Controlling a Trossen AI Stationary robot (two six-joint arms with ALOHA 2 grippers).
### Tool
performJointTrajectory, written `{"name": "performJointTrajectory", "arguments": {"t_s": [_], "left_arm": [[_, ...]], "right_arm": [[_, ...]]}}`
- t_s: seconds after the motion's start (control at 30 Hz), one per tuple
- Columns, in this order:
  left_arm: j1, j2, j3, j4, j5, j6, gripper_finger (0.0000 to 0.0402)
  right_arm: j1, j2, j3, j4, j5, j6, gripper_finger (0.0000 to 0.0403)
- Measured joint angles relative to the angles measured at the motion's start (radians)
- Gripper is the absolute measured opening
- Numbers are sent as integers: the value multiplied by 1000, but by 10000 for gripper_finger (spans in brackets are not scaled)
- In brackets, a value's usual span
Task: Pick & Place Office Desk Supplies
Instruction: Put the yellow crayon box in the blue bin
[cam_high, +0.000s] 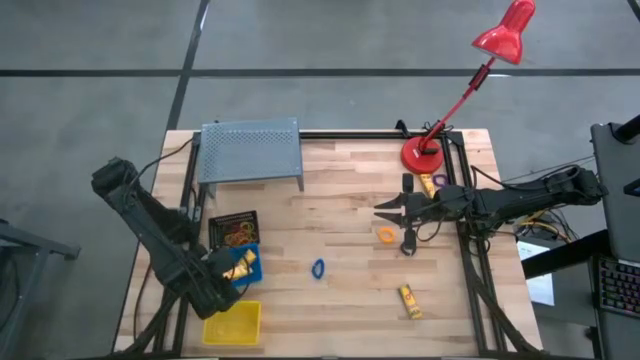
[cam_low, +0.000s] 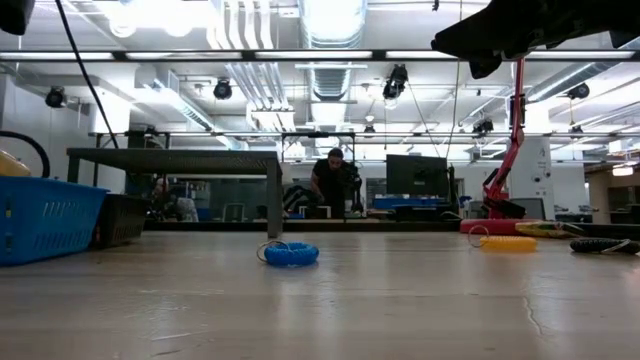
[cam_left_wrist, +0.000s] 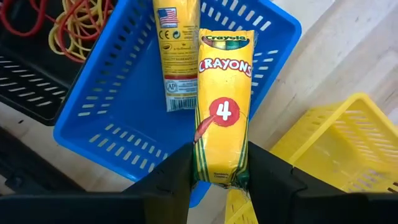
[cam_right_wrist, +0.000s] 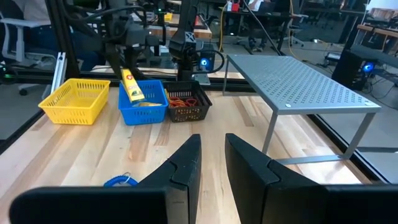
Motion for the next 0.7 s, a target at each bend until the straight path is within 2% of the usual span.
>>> {"name": "performJointTrajectory", "arguments": {"t_s": [0.7], "left_arm": [[0,-4,-3,-18,-2,-45,138]], "right_arm": [[0,0,0,0,0,0,68]]}}
